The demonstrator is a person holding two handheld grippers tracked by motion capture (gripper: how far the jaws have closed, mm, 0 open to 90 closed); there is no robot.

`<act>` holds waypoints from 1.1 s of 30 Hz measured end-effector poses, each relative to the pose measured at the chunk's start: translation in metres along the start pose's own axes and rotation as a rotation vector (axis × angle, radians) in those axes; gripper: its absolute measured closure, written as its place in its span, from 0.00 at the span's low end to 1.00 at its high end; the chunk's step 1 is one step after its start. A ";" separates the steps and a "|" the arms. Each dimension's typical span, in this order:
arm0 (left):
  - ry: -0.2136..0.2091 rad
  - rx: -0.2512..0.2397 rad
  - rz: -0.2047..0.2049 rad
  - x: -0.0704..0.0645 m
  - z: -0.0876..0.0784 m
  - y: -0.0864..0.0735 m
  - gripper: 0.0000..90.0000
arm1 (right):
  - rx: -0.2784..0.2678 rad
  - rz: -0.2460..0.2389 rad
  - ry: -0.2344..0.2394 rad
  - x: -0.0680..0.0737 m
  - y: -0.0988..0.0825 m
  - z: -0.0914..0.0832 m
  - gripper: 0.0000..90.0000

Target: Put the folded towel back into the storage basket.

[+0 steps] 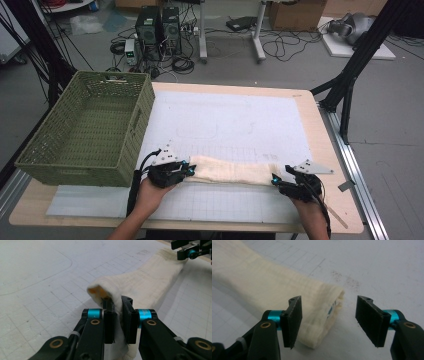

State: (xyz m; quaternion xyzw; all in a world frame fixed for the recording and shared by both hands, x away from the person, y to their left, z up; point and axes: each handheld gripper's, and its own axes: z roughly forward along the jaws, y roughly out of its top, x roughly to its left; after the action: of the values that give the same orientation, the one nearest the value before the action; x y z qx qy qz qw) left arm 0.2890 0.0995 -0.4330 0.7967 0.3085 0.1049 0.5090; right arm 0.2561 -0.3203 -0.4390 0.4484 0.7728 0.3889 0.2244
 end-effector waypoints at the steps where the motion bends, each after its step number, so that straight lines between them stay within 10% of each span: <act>1: 0.000 0.000 0.002 0.000 0.000 0.000 0.90 | 0.032 -0.016 0.000 0.002 -0.001 0.004 0.46; 21: 0.003 0.012 0.028 -0.001 0.000 -0.001 0.90 | 0.088 0.078 0.108 0.000 -0.004 0.011 0.87; 33: 0.003 -0.018 0.049 -0.001 -0.004 0.001 0.91 | 0.027 0.028 0.127 -0.003 0.000 0.003 0.91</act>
State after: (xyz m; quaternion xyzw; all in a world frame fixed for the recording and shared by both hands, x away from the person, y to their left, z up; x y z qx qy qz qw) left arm 0.2872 0.1016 -0.4299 0.7993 0.2887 0.1216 0.5128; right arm 0.2597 -0.3219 -0.4413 0.4365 0.7843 0.4092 0.1638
